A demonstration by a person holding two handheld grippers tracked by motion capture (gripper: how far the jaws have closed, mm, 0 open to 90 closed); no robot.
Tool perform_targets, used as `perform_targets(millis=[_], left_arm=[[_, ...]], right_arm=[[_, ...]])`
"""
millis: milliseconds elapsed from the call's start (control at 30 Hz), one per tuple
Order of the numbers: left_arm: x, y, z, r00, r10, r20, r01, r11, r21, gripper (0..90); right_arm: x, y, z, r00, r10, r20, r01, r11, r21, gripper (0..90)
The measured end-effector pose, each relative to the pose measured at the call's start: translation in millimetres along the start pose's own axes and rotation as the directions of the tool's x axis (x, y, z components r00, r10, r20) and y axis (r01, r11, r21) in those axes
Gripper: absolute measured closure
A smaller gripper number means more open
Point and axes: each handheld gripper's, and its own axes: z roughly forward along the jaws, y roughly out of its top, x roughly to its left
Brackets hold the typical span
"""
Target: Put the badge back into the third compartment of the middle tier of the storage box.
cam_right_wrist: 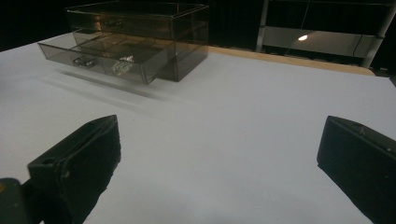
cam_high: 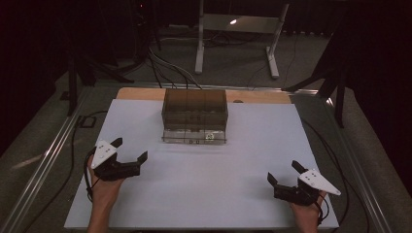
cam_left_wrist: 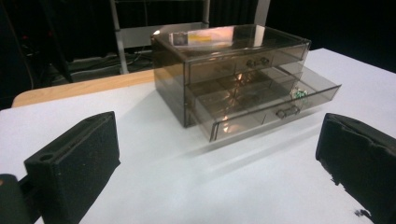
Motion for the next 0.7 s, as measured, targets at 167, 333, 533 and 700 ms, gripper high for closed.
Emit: perform_targets(millis=[167, 333, 533, 700], left_arm=[[6.1, -19.2, -12.6, 0.9994, -0.024, -0.025, 0.024, 0.9996, -0.013, 0.6], [7.4, -35.1, -19.4, 0.9991, -0.026, -0.033, 0.026, 0.9996, -0.007, 0.7], [8.0, -44.9, -25.3, 0.9985, -0.045, -0.033, 0.045, 0.9990, -0.010, 0.7], [9.6, -52.6, -29.6, 0.9976, -0.057, -0.040, 0.056, 0.9983, -0.013, 0.7]], right_arm=[[0.7, 0.0, 0.3, 1.0000, -0.002, -0.001, 0.002, 1.000, 0.002, 0.0], [1.1, -0.2, 1.0, 1.0000, 0.000, 0.000, 0.000, 1.000, 0.003, 0.0], [2.3, -0.1, 1.5, 1.0000, -0.008, -0.005, 0.008, 1.000, 0.004, 0.0], [2.5, -0.1, 1.8, 0.9999, -0.008, -0.008, 0.008, 1.000, 0.008, 0.0]])
